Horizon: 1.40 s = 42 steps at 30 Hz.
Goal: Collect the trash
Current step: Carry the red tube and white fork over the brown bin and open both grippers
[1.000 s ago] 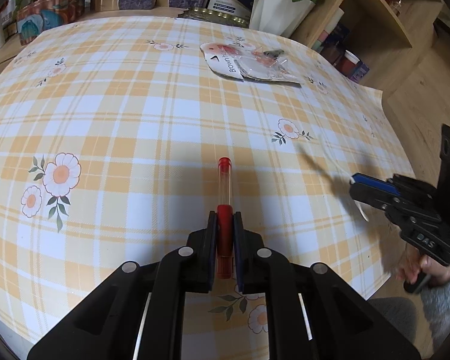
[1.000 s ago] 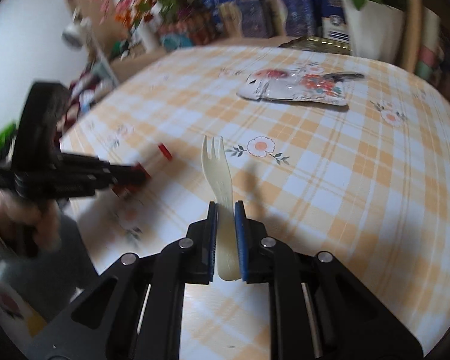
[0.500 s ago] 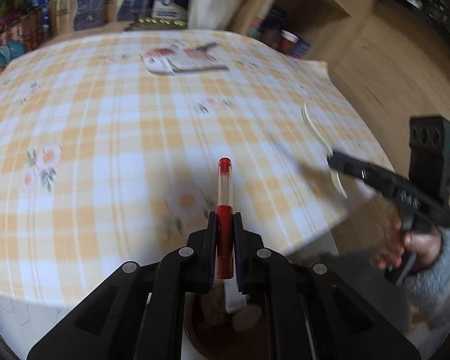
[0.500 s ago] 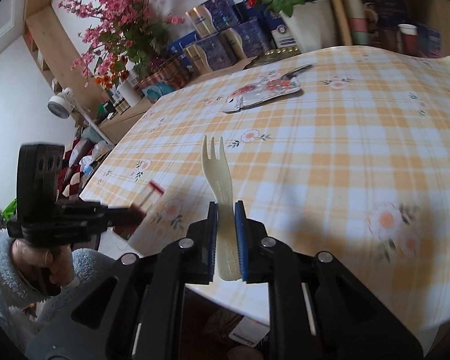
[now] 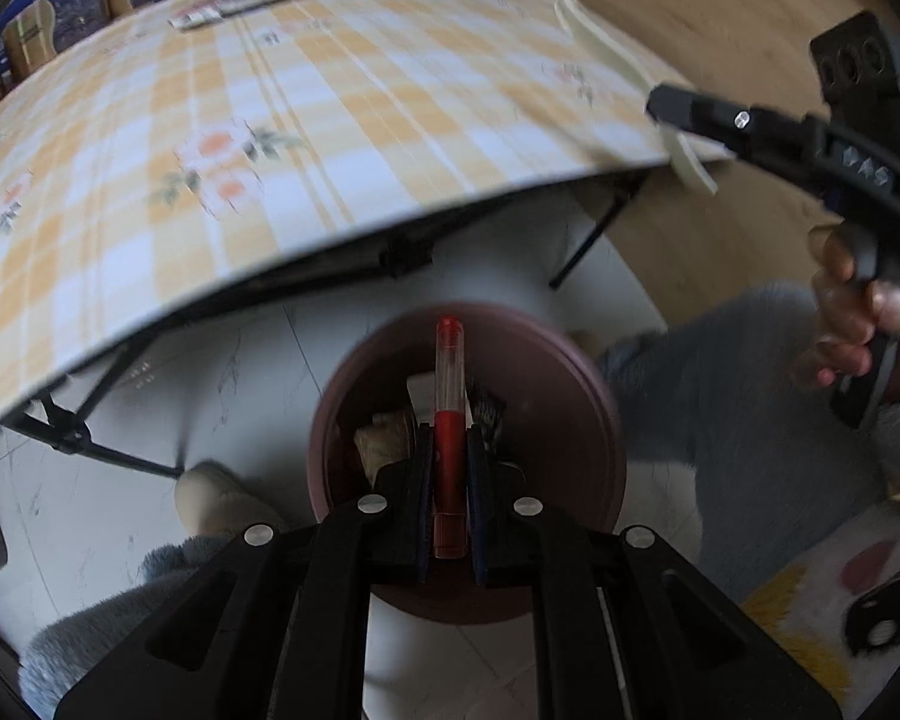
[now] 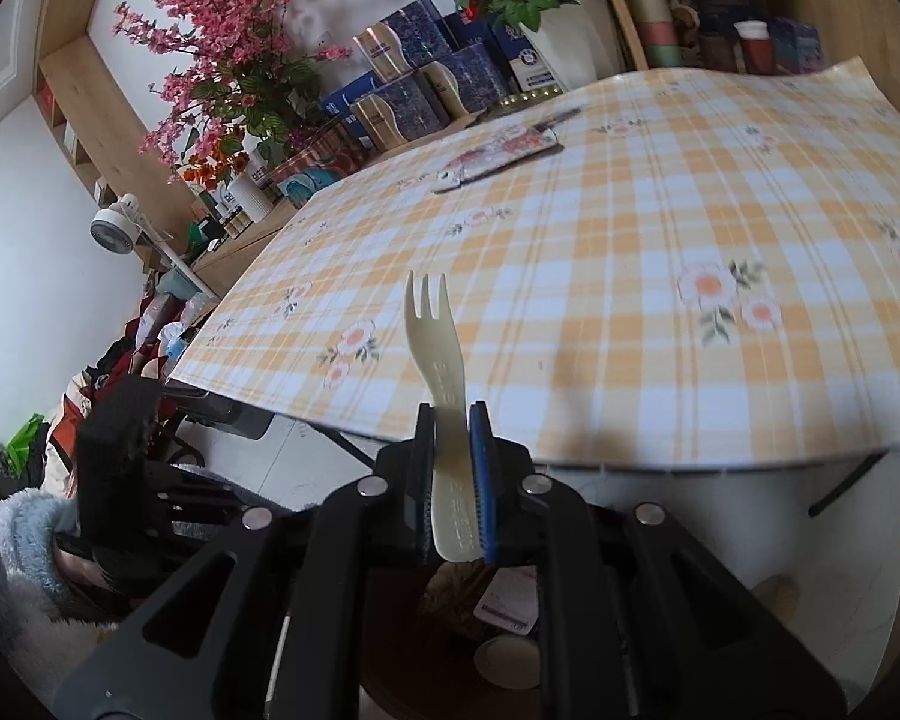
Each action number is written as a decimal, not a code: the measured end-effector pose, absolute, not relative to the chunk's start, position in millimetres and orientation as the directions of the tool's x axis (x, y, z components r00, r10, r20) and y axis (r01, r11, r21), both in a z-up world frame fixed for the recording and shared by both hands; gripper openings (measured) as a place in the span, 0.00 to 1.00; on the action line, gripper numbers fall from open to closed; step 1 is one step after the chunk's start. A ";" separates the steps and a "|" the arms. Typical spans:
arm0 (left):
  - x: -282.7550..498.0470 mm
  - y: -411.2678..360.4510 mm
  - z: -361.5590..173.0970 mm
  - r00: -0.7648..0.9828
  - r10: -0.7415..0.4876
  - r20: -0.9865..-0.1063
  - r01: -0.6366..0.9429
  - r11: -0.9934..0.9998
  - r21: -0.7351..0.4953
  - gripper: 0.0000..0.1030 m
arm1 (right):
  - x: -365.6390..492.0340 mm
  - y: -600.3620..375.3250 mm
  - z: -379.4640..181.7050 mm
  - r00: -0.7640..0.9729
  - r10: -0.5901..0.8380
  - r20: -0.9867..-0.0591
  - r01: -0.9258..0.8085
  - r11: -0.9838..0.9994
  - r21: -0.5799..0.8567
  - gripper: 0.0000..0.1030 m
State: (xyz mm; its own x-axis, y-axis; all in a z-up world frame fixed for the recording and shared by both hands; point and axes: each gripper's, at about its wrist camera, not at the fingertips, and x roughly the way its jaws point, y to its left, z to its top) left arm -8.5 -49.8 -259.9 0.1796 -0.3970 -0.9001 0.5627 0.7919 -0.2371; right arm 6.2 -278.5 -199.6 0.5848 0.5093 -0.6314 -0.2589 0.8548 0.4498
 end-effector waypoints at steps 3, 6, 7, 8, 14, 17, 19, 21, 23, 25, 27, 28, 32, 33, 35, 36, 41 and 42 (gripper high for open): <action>-12.2 -54.8 -271.1 0.181 -0.368 -0.912 0.584 0.787 -0.201 0.10 | -1.7 -279.8 -205.0 0.583 0.514 -0.629 -0.247 0.850 0.465 0.15; -12.0 -57.1 -278.2 0.171 -0.370 -0.913 0.593 0.779 -0.205 0.12 | -7.6 -280.2 -207.8 0.580 0.518 -0.629 -0.241 0.846 0.475 0.15; -15.2 -56.7 -277.9 0.170 -0.376 -0.911 0.593 0.777 -0.210 0.14 | -8.4 -279.3 -208.0 0.577 0.517 -0.632 -0.241 0.848 0.472 0.15; -15.5 -56.1 -277.9 0.173 -0.383 -0.907 0.591 0.777 -0.216 0.26 | -9.7 -278.6 -208.8 0.574 0.514 -0.638 -0.243 0.851 0.466 0.15; -15.3 -46.9 -263.5 0.259 -0.411 -0.874 0.548 0.808 -0.217 0.60 | -16.6 -272.6 -216.1 0.543 0.530 -0.651 -0.259 0.843 0.471 0.15; -12.3 -34.4 -251.6 0.329 -0.420 -0.846 0.501 0.837 -0.220 0.67 | -21.0 -260.6 -225.8 0.503 0.531 -0.682 -0.284 0.847 0.449 0.15; -13.0 -24.5 -242.3 0.381 -0.421 -0.823 0.476 0.853 -0.216 0.70 | -24.0 -251.8 -233.1 0.476 0.531 -0.701 -0.299 0.847 0.439 0.15; -15.5 -15.8 -232.7 0.435 -0.410 -0.802 0.458 0.867 -0.195 0.74 | -27.1 -239.5 -243.0 0.436 0.525 -0.731 -0.319 0.850 0.419 0.15; -15.4 -6.0 -226.5 0.477 -0.403 -0.781 0.428 0.883 -0.194 0.75 | -26.8 -231.5 -249.5 0.406 0.518 -0.753 -0.333 0.851 0.406 0.15; -14.9 4.7 -221.3 0.521 -0.391 -0.759 0.386 0.901 -0.199 0.75 | -25.0 -225.1 -255.8 0.382 0.511 -0.770 -0.337 0.853 0.399 0.15; -15.3 14.9 -217.5 0.569 -0.361 -0.739 0.331 0.923 -0.196 0.75 | -23.2 -222.3 -261.2 0.367 0.503 -0.782 -0.330 0.857 0.396 0.15; -16.0 19.6 -216.9 0.585 -0.348 -0.732 0.307 0.931 -0.197 0.75 | -22.3 -221.7 -263.7 0.360 0.501 -0.787 -0.326 0.858 0.397 0.15; -15.7 37.0 -218.3 0.625 -0.297 -0.722 0.202 0.955 -0.218 0.76 | -17.6 -218.4 -279.5 0.310 0.475 -0.823 -0.297 0.871 0.391 0.15; -14.7 40.0 -218.4 0.627 -0.294 -0.721 0.188 0.956 -0.227 0.78 | -16.3 -217.2 -282.8 0.299 0.468 -0.832 -0.292 0.875 0.387 0.15; -13.5 44.3 -217.3 0.638 -0.288 -0.714 0.171 0.957 -0.233 0.79 | -12.9 -214.3 -288.4 0.274 0.457 -0.846 -0.288 0.879 0.381 0.15; -13.3 44.3 -217.6 0.640 -0.284 -0.714 0.166 0.958 -0.233 0.79 | -11.7 -212.3 -290.7 0.265 0.449 -0.854 -0.288 0.882 0.374 0.15; -12.7 41.0 -219.8 0.637 -0.278 -0.719 0.172 0.960 -0.219 0.80 | -10.5 -203.7 -302.4 0.215 0.403 -0.889 -0.297 0.895 0.334 0.15; -12.9 40.0 -219.9 0.638 -0.277 -0.719 0.176 0.961 -0.215 0.80 | -11.3 -203.1 -304.6 0.209 0.397 -0.894 -0.296 0.897 0.329 0.15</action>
State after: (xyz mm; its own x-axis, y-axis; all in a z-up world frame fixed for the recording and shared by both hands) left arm -12.9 40.0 -219.9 0.6375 -0.2774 -0.7188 0.1758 0.9607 -0.2148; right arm -11.3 -203.1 -304.6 0.2094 0.3968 -0.8937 -0.2964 0.8967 0.3287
